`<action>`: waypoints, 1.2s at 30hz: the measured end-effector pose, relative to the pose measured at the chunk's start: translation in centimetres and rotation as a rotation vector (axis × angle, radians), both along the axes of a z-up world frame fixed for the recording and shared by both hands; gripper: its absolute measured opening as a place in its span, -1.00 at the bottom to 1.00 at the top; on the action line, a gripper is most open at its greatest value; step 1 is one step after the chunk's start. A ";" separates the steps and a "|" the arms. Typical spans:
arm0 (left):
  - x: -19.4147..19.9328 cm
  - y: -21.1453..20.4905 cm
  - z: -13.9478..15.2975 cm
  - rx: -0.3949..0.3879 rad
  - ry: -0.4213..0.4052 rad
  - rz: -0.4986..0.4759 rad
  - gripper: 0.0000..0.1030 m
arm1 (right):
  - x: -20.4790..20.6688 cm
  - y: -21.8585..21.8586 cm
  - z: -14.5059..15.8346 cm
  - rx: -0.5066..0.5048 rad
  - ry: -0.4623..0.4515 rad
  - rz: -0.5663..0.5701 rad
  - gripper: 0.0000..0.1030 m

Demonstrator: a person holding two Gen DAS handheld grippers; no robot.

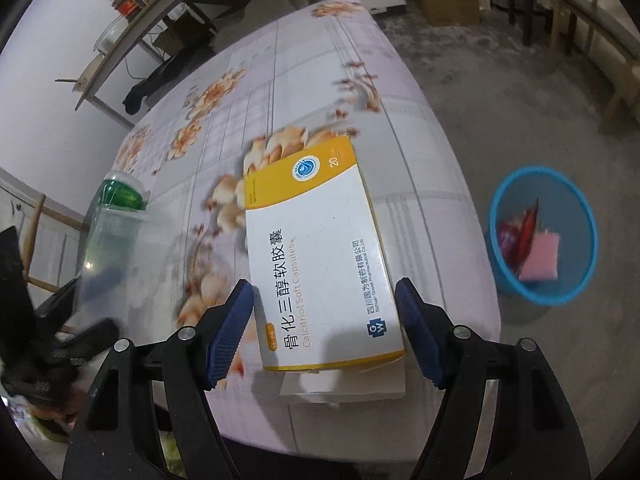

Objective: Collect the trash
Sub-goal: 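Grasp the clear plastic container with left gripper while right grasps the medicine box, then lift the container and medicine box in both grippers toward the wastebasket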

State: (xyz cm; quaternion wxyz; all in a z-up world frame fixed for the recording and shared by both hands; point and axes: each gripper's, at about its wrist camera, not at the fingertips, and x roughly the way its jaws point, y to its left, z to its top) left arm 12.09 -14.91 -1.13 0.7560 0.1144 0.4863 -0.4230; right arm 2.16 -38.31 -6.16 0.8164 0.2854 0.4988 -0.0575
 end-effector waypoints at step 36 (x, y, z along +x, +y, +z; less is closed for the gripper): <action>-2.0 -2.2 -4.3 0.193 -0.117 0.020 0.81 | 0.7 3.2 -0.3 -0.234 0.072 0.060 0.34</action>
